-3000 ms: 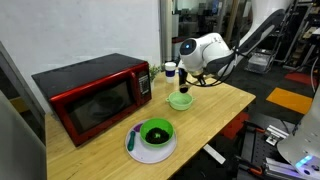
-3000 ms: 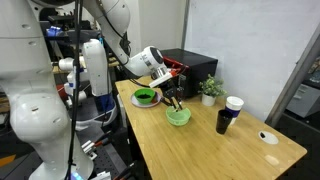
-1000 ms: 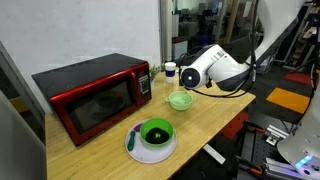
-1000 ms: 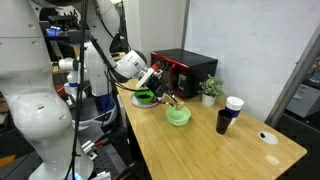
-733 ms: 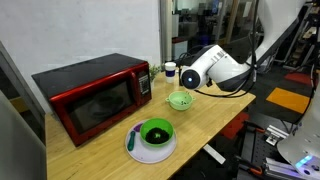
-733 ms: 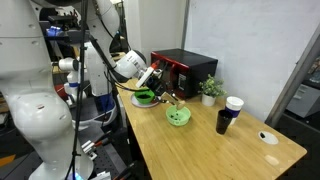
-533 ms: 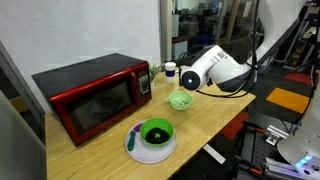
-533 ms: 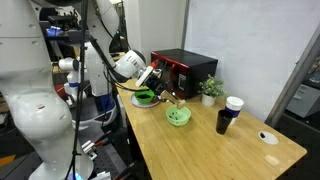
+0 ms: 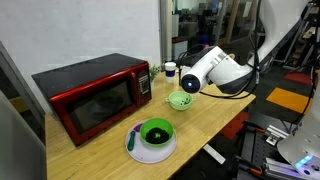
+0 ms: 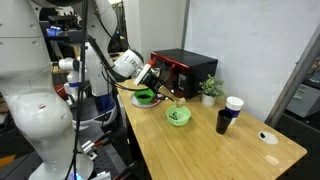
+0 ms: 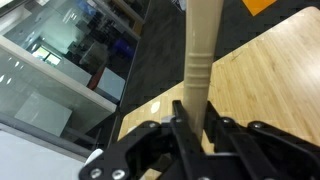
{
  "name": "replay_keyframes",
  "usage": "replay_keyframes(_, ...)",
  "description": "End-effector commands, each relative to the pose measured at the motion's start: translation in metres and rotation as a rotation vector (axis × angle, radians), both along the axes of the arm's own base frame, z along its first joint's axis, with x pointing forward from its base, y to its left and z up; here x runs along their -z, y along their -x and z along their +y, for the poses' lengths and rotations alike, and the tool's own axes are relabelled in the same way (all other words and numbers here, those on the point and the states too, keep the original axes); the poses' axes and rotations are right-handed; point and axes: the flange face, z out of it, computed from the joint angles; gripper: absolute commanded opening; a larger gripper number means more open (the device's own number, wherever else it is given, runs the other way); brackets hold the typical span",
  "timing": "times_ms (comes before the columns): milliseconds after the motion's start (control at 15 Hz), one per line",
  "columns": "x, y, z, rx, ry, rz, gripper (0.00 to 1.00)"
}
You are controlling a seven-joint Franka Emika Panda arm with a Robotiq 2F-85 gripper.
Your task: Remove the black cup from the light green pot, use the ladle to scoop out some of the contents in the green bowl into the pot
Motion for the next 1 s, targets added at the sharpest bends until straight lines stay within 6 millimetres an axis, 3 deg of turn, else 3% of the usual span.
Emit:
replay_keyframes(0, -0.001, -0.001, 0.003, -0.006, 0.060, 0.002, 0.06)
replay_keyframes(933, -0.005, 0.003, 0.014, 0.013, 0.172, 0.016, 0.06)
